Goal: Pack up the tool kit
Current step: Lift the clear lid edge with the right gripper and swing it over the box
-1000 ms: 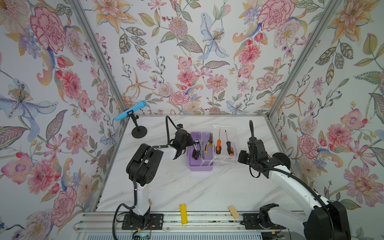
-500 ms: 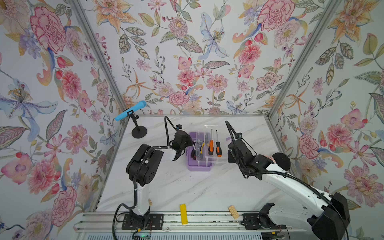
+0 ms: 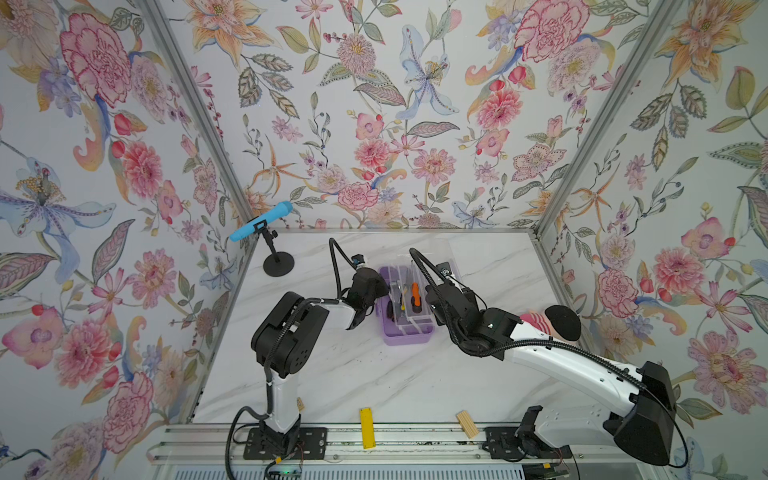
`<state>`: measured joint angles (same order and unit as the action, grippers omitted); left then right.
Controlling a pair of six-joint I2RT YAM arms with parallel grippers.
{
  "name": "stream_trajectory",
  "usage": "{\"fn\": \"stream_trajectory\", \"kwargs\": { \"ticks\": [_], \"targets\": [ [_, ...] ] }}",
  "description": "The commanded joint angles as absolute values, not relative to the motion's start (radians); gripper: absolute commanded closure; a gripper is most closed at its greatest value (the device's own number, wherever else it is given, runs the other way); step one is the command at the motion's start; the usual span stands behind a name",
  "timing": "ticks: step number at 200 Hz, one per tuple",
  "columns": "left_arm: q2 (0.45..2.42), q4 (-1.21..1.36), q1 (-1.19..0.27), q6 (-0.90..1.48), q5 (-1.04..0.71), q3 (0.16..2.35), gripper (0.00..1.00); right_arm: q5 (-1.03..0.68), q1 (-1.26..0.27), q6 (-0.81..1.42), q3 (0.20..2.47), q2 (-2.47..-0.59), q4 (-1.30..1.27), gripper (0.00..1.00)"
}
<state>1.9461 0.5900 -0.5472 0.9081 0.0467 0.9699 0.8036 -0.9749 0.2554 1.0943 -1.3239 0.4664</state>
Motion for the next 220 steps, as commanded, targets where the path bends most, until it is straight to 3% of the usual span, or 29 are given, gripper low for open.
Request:
{"fn": "stream_trajectory", "kwargs": {
  "ticks": [1, 52, 79, 129, 183, 220],
  "targets": [
    [1.934, 0.632, -0.642, 0.877, -0.166, 0.925, 0.96, 0.710, -1.054, 0.168, 1.145, -1.367, 0.361, 1.00],
    [1.945, 0.637, -0.650, 0.879, -0.160, 0.918, 0.96, 0.741, -1.163, 0.184, 1.209, -1.483, 0.403, 1.00],
    [1.934, 0.645, -0.652, 0.885, -0.152, 0.899, 0.96, 0.707, -1.190, 0.209, 1.224, -1.499, 0.411, 0.82],
    [1.928, 0.667, -0.657, 0.907, -0.143, 0.874, 0.95, 0.487, -1.190, 0.202, 1.194, -1.473, 0.380, 0.59],
    [1.908, 0.673, -0.665, 0.957, -0.042, 0.832, 0.97, 0.290, -1.135, 0.261, 1.134, -1.377, 0.345, 0.54],
    [1.912, 0.580, -0.665, 1.003, 0.080, 0.850, 0.99, 0.113, -1.109, 0.331, 1.078, -1.240, 0.378, 0.41]
  ]
}}
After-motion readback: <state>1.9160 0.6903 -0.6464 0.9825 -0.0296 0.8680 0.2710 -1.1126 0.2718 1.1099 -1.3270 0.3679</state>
